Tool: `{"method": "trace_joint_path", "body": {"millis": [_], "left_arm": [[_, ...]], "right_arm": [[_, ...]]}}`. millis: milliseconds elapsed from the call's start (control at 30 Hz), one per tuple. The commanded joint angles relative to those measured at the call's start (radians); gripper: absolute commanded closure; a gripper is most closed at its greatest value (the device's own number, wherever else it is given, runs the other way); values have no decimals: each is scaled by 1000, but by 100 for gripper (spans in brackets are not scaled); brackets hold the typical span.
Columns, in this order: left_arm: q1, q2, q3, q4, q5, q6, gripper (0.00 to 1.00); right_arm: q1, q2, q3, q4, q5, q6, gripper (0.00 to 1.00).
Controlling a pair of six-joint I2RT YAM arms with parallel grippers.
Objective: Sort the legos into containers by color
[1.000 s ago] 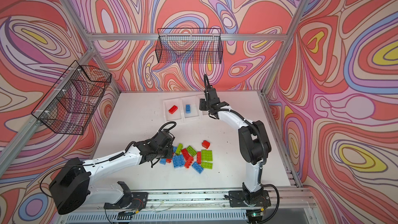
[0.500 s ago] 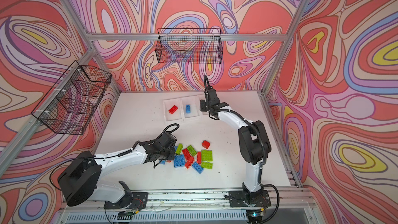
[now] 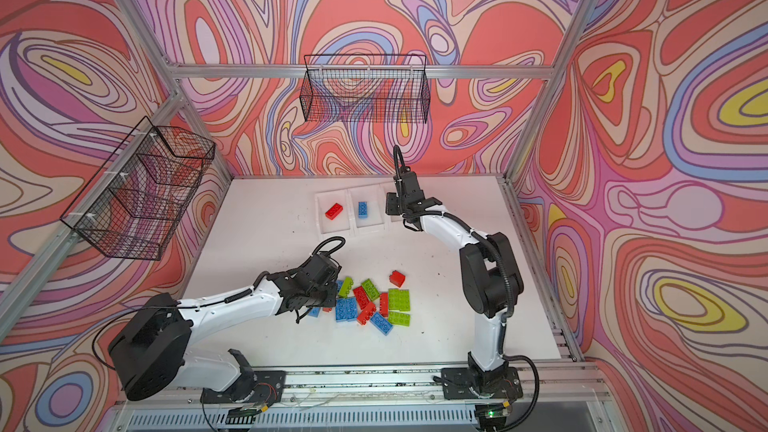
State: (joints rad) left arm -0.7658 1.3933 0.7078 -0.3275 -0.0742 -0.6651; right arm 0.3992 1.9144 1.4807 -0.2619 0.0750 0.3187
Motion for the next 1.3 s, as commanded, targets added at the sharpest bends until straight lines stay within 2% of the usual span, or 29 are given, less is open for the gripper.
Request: {"method": "trace_joint_path", "body": {"millis": [0, 167, 333, 533, 667, 733, 833, 1033, 1167, 1267], "left_arm": [[11, -52, 36, -52, -23, 30, 83], [43, -91, 55, -71, -13, 50, 86], [109, -114, 145, -83, -10, 137, 85], [246, 2, 302, -41, 61, 267, 85], [268, 54, 368, -74, 66, 314, 83], [269, 49, 346, -89, 83, 301, 79], [265, 14, 251, -89, 126, 249, 65], [193, -74, 46, -82, 92, 116, 40], [159, -93, 2, -57, 82, 61, 33], [144, -71, 2, -47, 80, 60, 32]], "right_arm": [[-7, -45, -16, -11, 11, -3, 43], [-9, -60, -32, -14, 13, -3, 43], [-11, -82, -54, -20, 11, 1, 43], [-10, -133, -137, -23, -16, 20, 43], [-11, -189, -198, -45, -29, 10, 44], [-11, -207, -226, -47, -22, 8, 43], [-11, -204, -234, -58, -25, 6, 41], [-11, -164, -198, -77, -33, -7, 39], [-11, -139, -168, -82, -43, -12, 38], [-11, -126, -161, -84, -47, -12, 38]]}}
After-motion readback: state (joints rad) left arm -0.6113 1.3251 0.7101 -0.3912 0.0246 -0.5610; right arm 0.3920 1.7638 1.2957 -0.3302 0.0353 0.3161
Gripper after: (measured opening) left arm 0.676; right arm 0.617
